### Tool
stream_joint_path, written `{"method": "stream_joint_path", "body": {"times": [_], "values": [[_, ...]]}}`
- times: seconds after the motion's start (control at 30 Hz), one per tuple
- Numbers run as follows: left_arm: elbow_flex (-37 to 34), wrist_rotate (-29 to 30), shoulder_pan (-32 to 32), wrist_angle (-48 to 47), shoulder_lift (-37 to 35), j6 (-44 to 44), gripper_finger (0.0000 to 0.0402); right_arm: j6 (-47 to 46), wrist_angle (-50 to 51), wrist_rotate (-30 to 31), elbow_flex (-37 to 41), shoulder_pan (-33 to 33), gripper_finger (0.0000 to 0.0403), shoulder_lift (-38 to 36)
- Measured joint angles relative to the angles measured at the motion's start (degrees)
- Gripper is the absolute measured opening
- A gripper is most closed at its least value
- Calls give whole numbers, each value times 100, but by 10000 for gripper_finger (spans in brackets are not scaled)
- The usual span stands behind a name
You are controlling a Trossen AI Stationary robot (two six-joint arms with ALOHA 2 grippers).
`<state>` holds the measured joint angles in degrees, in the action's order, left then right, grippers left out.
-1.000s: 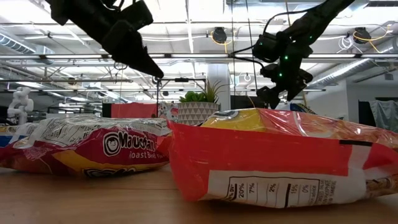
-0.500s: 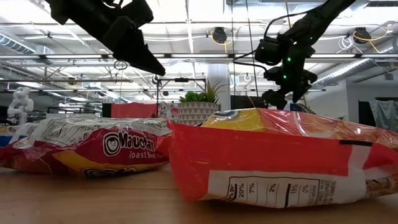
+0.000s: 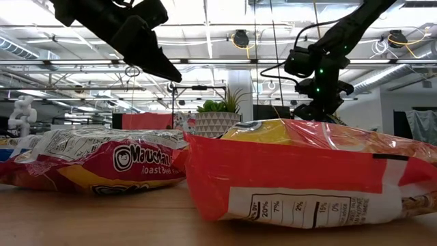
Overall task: Sort Maruchan noodles
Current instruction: Put the right blue noodle pack into the green bin
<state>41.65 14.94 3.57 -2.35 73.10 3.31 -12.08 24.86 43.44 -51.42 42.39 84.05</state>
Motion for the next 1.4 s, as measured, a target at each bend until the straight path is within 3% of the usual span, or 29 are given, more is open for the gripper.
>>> {"method": "stream_joint_path", "body": {"times": [0.4,0.7,0.9,1.17,1.4], "values": [[0,-2,0,0,0,48,317,766,-508,-6,2,-171,8,-35],[0,-2,0,0,-2,48,317,1837,-1332,881,2,-712,2,-88],[0,-4,0,0,-2,37,317,2415,-1900,1027,2,-1007,1,-89],[-2,-7,9,-79,-2,-90,317,3032,-1987,2363,2,-1268,0,-90],[-2,-7,122,-86,-2,-116,317,3098,-1975,2435,2,-1283,0,-106]]}}
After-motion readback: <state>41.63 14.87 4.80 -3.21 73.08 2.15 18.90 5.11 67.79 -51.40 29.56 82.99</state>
